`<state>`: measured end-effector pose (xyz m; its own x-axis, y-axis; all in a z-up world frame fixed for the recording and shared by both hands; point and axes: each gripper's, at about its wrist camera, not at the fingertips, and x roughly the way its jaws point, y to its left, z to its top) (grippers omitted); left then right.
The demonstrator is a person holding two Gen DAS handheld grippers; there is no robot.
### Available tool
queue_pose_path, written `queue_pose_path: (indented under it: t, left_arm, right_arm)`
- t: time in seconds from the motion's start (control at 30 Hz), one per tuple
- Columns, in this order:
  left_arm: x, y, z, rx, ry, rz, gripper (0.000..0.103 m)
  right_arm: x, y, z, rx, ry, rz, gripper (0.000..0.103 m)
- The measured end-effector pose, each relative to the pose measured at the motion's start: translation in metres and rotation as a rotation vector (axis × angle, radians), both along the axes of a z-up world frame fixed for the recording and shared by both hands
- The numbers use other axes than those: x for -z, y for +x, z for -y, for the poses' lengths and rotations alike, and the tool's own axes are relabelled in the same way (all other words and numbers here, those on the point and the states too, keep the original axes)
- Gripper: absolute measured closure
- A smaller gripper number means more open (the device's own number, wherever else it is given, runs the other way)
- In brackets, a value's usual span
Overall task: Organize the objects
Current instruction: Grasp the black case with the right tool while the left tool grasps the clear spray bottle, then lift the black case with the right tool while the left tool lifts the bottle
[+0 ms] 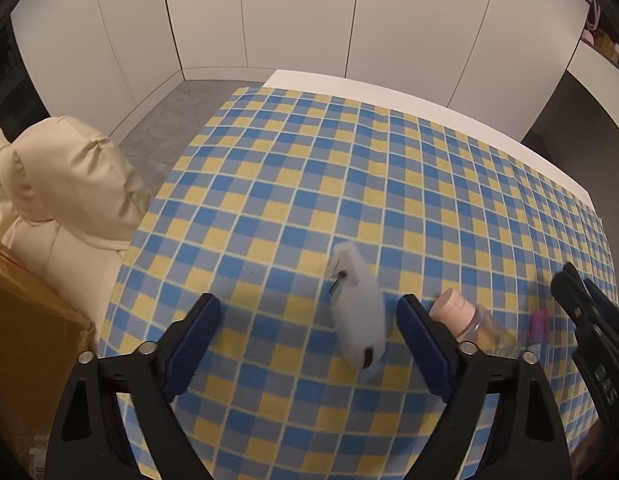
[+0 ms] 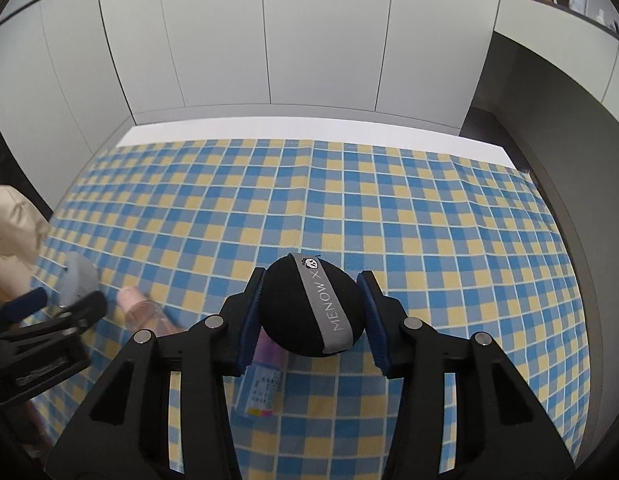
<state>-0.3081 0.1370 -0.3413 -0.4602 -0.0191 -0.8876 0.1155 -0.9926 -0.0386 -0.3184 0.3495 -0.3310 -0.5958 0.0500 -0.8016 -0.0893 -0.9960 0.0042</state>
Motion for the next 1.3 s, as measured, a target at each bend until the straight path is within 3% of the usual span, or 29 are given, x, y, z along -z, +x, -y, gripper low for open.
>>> queue_pose_path:
  t: [0.07,0.13,0.2,0.37,0.83,1.1,1.3]
  left_arm:
    - [0.0,-0.003,-0.003,-0.009,-0.033,-0.001,0.038]
    - [-0.004,0.001,-0.001,-0.025,-0.023,-0.018,0.074]
    - [-0.008,0.006,0.003,-0.043,-0.007,-0.03,0.085]
    - [-0.015,0.012,0.002,-0.035,-0.079,-0.051,0.085]
    - [-0.053,0.017,0.0,0.019,-0.139,-0.07,0.085]
    - [-0.108,0.028,0.002,0.047,-0.144,-0.111,0.085]
    - [-0.158,0.042,0.007,0.045,-0.139,-0.164,0.085]
  right_arm:
    - [-0.002,0.003,-0.002,0.007,-0.027,0.002,0.056]
    - [-0.002,0.005,-0.002,0.01,-0.032,0.007,0.056]
    - [-0.002,0.006,-0.004,0.012,-0.03,0.01,0.056]
    - [-0.003,0.01,-0.007,0.013,-0.031,0.01,0.056]
    - [-0.015,0.033,0.016,0.015,0.015,0.033,0.056]
    - [-0.056,0.055,0.018,0.051,0.002,0.031,0.056]
    - [-0.116,0.073,0.019,0.069,-0.005,-0.028,0.056]
